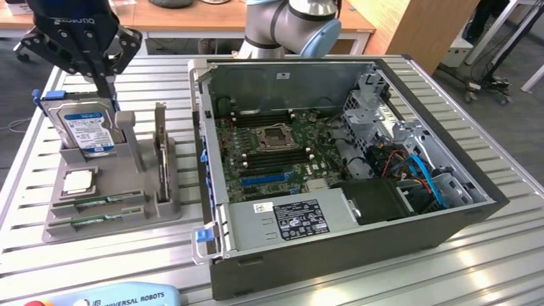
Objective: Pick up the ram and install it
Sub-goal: 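Reach for the ram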
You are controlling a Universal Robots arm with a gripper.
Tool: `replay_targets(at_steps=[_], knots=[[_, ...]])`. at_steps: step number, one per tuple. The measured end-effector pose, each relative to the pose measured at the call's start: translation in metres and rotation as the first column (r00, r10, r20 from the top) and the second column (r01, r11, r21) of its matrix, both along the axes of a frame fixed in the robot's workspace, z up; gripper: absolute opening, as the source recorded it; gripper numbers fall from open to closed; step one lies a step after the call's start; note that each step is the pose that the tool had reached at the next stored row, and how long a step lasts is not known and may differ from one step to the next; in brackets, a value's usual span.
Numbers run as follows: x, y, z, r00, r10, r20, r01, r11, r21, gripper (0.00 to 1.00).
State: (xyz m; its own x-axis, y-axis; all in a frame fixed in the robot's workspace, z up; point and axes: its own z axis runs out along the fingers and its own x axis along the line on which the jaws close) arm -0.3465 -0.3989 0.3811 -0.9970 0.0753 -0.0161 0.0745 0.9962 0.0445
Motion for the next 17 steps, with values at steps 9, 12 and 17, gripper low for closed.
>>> replay_targets(at_steps=[9, 12, 17], knots=[[-0.016, 0.0, -0.0021, 1.0, 0.0, -0.0046, 0.0, 1.0, 0.0, 0.1], [-0.021, 0.0, -0.0028, 1.0, 0.0, -0.0067, 0.0, 1.0, -0.0001, 0.1], [-0.03, 0.0, -0.0041, 0.9999, 0.0, -0.0106, 0.0, 1.0, -0.0002, 0.1]])
